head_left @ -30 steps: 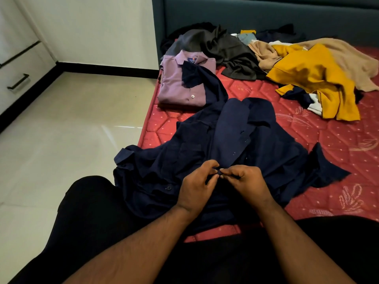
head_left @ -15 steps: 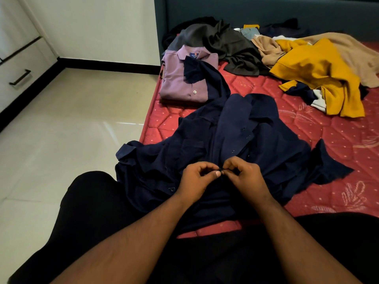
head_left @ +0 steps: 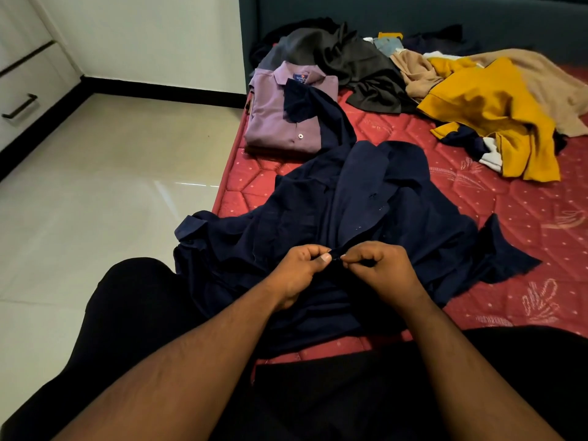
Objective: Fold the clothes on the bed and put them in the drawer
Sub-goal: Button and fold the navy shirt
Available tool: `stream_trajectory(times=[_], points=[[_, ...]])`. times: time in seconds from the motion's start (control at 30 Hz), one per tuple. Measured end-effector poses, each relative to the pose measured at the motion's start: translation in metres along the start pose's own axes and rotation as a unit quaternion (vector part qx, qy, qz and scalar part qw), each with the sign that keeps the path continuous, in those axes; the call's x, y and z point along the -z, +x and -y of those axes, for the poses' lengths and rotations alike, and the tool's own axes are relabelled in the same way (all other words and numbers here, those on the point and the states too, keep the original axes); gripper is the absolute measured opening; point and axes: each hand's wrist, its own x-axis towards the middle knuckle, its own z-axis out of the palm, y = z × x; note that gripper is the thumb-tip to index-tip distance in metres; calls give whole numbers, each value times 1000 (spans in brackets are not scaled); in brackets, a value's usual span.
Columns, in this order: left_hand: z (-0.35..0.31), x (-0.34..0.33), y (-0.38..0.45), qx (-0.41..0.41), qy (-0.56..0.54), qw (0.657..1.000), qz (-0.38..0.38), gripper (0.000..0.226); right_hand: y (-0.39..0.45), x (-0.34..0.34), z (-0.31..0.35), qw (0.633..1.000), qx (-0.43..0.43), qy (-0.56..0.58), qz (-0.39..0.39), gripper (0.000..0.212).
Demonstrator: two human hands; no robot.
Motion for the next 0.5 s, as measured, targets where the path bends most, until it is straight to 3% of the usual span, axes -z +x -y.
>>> stream_trajectory(times=[0.27,0.5], points=[[2,2,-2,-13,-26,999,-14,17,-2,-2,0,1000,-18,21,-5,15],[2,1,-10,-91,64,992,-57,22,-2,-5,-1,1000,-11,-13,-2,15]])
